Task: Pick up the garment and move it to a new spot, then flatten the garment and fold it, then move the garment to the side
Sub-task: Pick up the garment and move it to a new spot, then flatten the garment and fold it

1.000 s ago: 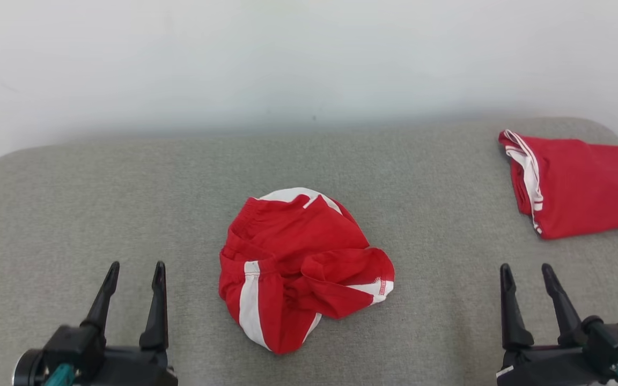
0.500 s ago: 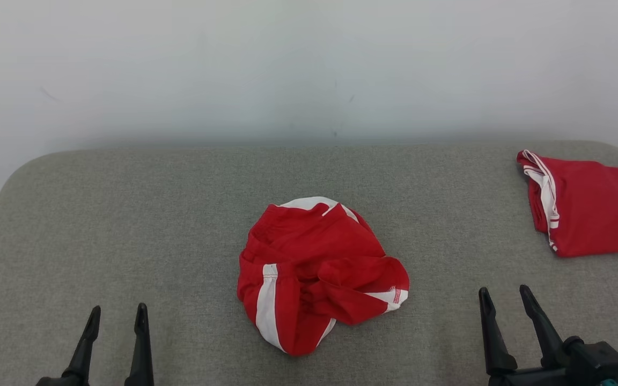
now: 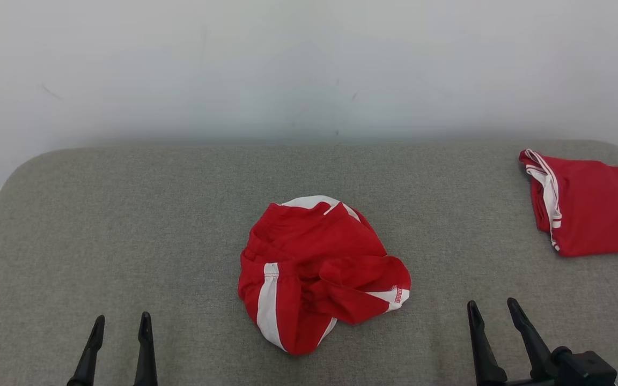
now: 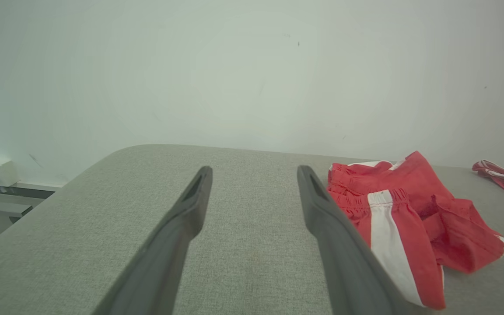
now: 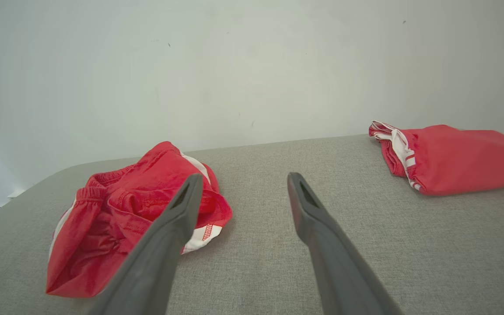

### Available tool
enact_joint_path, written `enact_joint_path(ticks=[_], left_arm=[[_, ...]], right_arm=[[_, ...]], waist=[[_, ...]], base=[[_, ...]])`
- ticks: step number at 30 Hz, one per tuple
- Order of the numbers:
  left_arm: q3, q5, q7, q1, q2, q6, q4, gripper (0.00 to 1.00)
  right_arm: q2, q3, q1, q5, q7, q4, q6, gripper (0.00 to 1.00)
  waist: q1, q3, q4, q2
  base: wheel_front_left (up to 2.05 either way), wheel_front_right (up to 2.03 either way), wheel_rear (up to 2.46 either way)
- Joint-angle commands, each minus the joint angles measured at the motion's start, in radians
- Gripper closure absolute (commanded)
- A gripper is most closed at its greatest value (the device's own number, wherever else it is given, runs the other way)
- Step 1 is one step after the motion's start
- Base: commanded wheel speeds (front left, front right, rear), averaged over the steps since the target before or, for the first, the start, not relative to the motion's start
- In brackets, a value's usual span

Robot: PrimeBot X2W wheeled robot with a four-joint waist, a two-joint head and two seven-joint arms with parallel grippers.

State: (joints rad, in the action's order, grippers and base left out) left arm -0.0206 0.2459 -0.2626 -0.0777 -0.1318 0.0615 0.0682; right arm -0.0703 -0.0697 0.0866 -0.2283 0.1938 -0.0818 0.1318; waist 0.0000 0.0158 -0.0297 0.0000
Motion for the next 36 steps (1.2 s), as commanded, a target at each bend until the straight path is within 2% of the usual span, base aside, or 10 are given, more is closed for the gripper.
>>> enact_joint_path(ticks=[1, 10, 19, 30, 36], left_arm=[[0.006, -0.007, -0.003, -0.007, 0.005, 0.002, 0.001, 0.00], [0.023, -0.029, -0.003, 0.003, 0.023, 0.017, 0.008, 0.00], [0.019, -0.040, -0.003, 0.021, 0.047, 0.034, 0.022, 0.00], [-0.010, -0.047, -0.003, 0.065, 0.073, 0.044, 0.042, 0.00], [-0.024, -0.039, -0.003, 0.067, 0.079, 0.042, 0.048, 0.00]], right_arm=[[-0.001, -0.002, 0.011, 0.003, 0.000, -0.001, -0.002, 0.00], [-0.020, -0.046, -0.018, 0.005, -0.014, 0.001, -0.002, 0.00], [-0.082, -0.188, -0.128, -0.007, -0.039, -0.052, -0.002, 0.00], [-0.161, -0.312, -0.317, -0.053, -0.033, -0.310, -0.002, 0.00], [-0.185, -0.393, -0.383, -0.086, -0.041, -0.447, -0.002, 0.00]], waist=[[0.0000, 0.000, 0.000, 0.0000], [0.0000, -0.009, -0.010, 0.0000], [0.0000, -0.029, -0.062, 0.0000], [0.0000, -0.091, -0.185, 0.0000], [0.0000, -0.104, -0.224, 0.0000]], base=[[0.00, 0.00, 0.00], [0.00, 0.00, 0.00], [0.00, 0.00, 0.00], [0.00, 0.00, 0.00], [0.00, 0.00, 0.00]])
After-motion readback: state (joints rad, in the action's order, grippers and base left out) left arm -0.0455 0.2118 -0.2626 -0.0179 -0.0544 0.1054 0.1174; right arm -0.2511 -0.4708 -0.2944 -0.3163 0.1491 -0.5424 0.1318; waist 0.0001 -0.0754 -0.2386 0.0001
